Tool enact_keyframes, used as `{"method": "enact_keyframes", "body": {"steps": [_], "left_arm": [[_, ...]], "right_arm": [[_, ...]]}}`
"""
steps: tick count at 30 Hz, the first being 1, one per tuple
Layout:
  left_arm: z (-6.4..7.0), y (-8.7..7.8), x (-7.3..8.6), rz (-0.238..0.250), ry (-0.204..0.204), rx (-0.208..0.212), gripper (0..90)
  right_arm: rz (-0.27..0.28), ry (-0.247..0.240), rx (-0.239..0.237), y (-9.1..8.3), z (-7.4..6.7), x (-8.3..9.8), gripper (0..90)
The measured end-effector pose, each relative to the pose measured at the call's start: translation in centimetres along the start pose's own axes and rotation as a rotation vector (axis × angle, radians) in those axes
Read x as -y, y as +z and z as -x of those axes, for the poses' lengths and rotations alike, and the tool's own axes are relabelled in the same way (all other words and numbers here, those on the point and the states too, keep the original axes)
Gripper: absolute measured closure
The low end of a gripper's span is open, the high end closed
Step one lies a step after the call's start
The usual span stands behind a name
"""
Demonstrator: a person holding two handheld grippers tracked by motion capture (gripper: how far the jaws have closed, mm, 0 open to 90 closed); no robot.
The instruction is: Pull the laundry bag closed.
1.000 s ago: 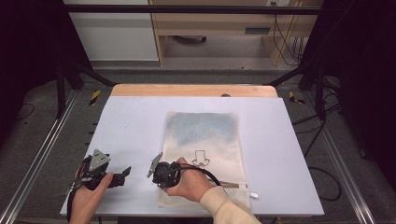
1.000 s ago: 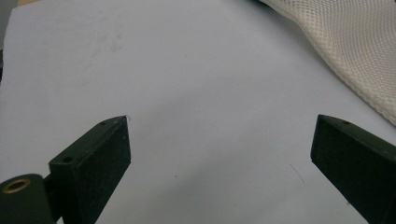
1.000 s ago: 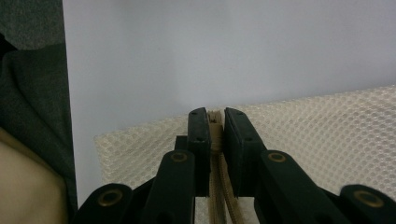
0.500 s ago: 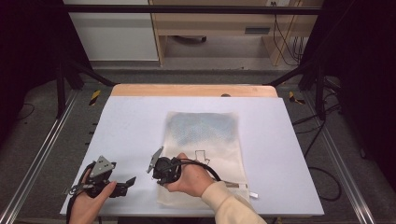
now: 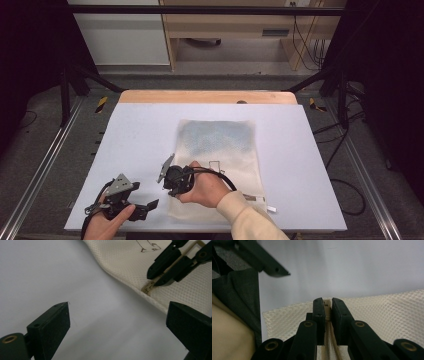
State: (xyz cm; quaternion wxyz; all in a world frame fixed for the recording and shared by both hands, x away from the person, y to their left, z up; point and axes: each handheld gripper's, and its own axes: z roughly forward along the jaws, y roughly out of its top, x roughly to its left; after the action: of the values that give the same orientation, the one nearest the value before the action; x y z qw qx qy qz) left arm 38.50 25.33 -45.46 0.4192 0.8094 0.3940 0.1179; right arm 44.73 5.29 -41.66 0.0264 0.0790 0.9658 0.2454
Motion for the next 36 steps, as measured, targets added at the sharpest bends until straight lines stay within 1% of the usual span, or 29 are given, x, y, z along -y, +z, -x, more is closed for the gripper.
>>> {"method": "enact_keyframes", "body": {"steps": [3,6,10,13,14,21,25,28,31,34,36], "left_arm": [[0.5,0.3,-0.1,0.002,0.0,0.036,5.6],[0.7,0.9,-0.1,-0.001,-0.018,0.067,6.2],[0.9,1.4,-0.2,0.024,-0.041,0.101,6.9],[1.1,1.7,-0.3,0.029,-0.059,0.123,7.1],[1.1,1.8,-0.3,0.031,-0.06,0.13,7.4],[1.5,2.6,-0.4,0.021,-0.05,0.154,9.5],[1.8,3.2,-0.4,0.024,-0.067,0.177,12.4],[1.9,3.7,-0.5,0.018,-0.066,0.183,13.3],[2.1,4.1,-0.5,0.015,-0.071,0.2,15.4],[2.1,4.4,-0.4,0.014,-0.092,0.223,18.0],[2.1,4.5,-0.4,0.015,-0.097,0.232,19.2]], "right_arm": [[0.003,-0.006,0.001,-0.2,0.1,-0.1,81.7],[0.003,-0.003,0.0,-0.3,0.1,-0.1,81.7],[0.007,-0.004,0.001,-0.4,0.1,-0.1,81.7],[0.007,-0.003,0.0,-0.4,0.1,-0.1,81.7],[0.008,-0.005,0.0,-0.4,0.1,-0.1,81.6],[0.019,-0.001,-0.001,-0.7,0.2,0.0,81.6],[0.022,0.005,-0.004,-0.9,0.2,0.0,81.7],[0.024,0.001,-0.004,-1.0,0.3,0.0,81.7],[0.029,0.003,-0.005,-1.1,0.3,0.1,81.7],[0.029,0.0,-0.004,-1.2,0.3,0.1,81.7],[0.03,0.002,-0.003,-1.3,0.3,0.1,81.6]]}}
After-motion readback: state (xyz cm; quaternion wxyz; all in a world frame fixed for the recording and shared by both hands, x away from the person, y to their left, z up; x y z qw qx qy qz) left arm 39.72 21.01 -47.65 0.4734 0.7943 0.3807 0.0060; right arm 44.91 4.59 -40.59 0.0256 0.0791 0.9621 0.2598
